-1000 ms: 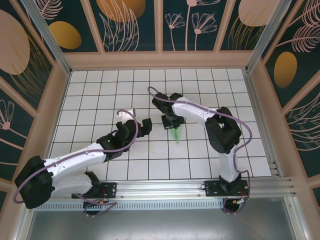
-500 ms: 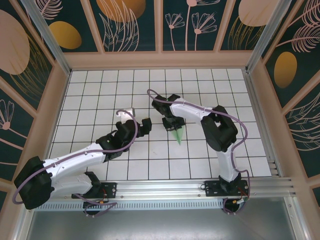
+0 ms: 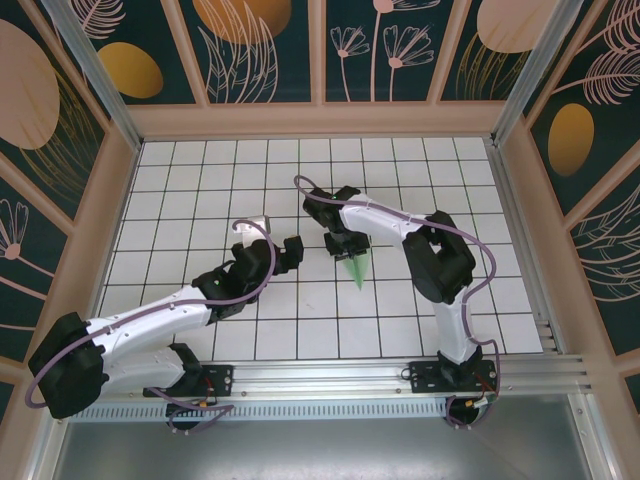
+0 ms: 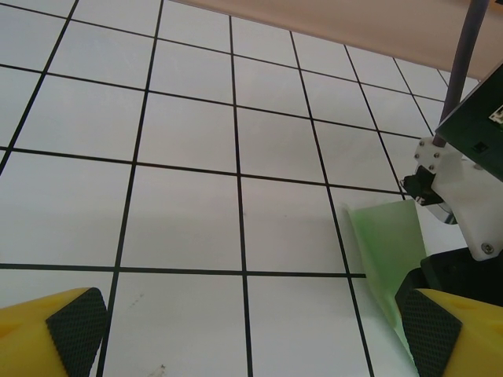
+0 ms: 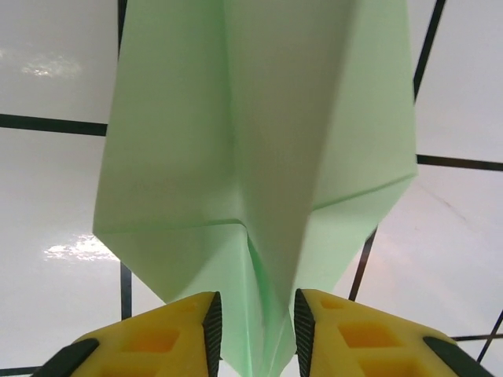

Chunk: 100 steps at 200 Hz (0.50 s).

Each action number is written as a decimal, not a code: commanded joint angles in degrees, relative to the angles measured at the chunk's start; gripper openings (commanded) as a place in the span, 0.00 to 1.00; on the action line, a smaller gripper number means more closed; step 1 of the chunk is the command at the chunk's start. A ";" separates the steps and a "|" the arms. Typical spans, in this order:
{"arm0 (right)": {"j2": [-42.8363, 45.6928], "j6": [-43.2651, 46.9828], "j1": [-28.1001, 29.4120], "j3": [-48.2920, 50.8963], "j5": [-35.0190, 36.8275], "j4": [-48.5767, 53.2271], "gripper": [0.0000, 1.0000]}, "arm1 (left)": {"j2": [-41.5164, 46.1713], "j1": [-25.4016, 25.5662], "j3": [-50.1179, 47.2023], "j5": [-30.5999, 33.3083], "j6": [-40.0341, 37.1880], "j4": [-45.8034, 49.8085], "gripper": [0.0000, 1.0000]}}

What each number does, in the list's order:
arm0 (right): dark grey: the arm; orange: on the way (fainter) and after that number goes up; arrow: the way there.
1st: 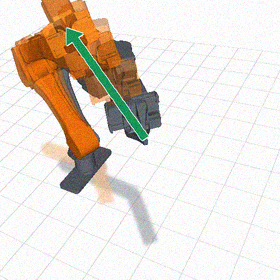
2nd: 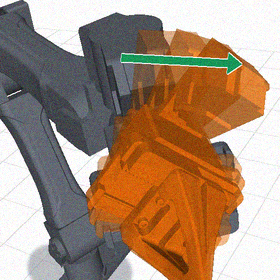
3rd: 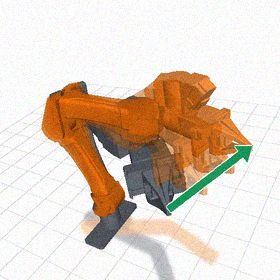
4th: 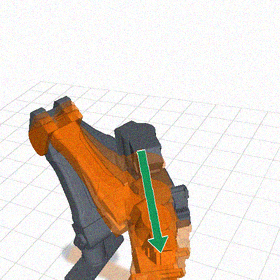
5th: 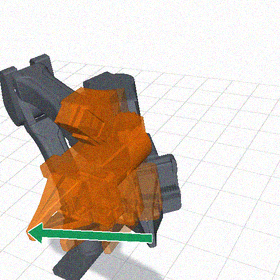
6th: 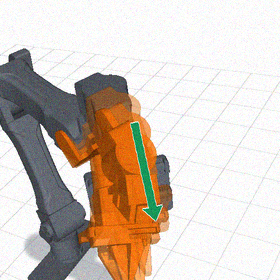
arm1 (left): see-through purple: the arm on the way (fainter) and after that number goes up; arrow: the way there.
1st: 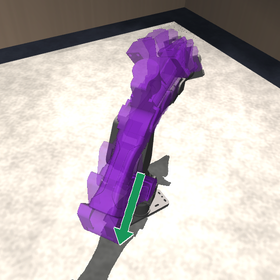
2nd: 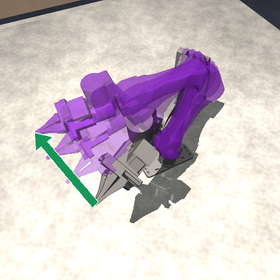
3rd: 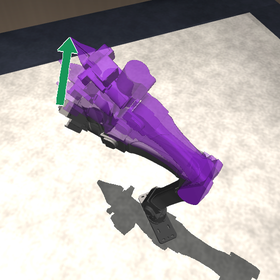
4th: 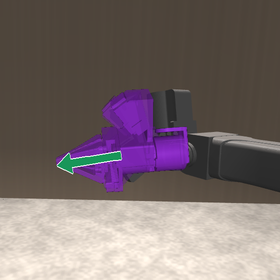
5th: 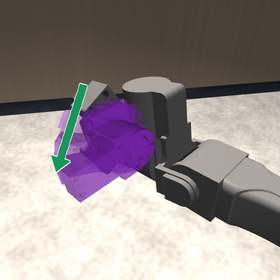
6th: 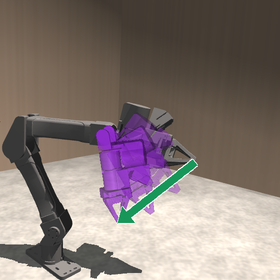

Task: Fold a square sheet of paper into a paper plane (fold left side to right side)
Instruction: Press the paper plane at the center of the table, then reset both arms

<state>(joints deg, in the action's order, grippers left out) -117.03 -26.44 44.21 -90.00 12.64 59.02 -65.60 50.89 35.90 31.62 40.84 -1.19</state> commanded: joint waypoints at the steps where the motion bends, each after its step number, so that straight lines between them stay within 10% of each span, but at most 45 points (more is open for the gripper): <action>1: 3.76 -0.74 -0.24 -2.44 1.77 3.79 0.37 | 0.45 -0.21 1.10 0.99 0.38 0.24 0.98; 100: 24.95 5.45 -12.46 8.17 0.80 -13.63 0.52 | 7.41 -9.81 -1.63 -0.50 -0.75 -0.94 0.99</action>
<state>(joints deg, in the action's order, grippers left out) -99.98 -24.25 37.74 -88.66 13.63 55.31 -62.11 45.10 35.73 30.44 40.84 -1.28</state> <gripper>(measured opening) 0.514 0.985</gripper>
